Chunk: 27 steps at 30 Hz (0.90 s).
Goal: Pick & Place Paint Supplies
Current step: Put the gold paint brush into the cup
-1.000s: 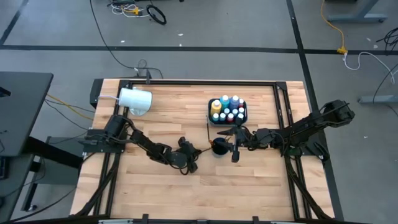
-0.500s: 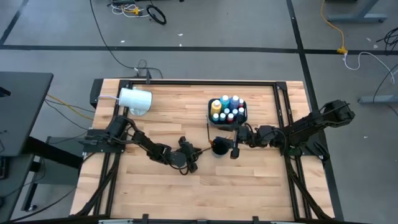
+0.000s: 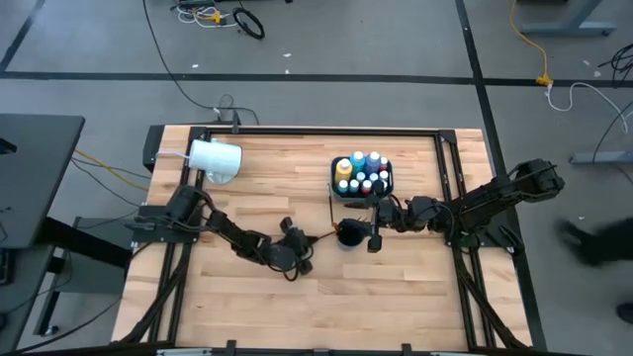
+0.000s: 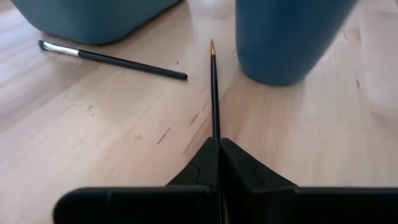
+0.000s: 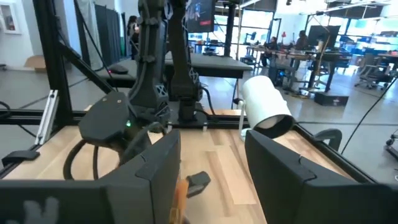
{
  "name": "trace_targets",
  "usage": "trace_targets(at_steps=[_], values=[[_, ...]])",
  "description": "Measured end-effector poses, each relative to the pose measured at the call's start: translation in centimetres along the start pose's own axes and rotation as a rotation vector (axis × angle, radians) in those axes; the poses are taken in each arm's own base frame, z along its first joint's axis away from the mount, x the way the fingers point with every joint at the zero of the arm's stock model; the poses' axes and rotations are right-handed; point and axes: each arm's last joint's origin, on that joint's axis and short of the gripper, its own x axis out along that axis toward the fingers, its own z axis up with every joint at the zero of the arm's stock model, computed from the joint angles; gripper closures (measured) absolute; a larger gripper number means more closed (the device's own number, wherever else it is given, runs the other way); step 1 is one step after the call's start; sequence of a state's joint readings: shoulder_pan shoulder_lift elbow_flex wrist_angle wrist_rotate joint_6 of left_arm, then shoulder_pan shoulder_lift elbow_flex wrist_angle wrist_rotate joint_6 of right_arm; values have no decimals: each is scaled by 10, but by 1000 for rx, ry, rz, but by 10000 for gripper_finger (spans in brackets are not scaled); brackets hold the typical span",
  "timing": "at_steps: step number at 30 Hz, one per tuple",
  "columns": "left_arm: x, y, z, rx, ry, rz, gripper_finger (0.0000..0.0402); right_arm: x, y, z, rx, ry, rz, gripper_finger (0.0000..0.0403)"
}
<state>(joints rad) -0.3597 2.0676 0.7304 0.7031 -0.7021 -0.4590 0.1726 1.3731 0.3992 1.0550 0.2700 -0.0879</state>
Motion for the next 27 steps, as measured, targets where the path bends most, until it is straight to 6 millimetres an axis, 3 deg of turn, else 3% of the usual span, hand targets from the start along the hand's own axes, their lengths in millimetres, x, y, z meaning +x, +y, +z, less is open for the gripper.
trace_targets(at_steps=[10,16,22,27], values=[[-30,-12,19,68,-25,-15,400,0,0,0,0,0,3,218],[-45,-14,27,84,-15,0,400,0,3,1,2,-15,95,218],[-36,-13,31,-26,-66,2,371,0,3,2,4,-27,102,218],[-10,-5,32,-91,-144,-4,323,0,3,3,6,-33,101,218]])
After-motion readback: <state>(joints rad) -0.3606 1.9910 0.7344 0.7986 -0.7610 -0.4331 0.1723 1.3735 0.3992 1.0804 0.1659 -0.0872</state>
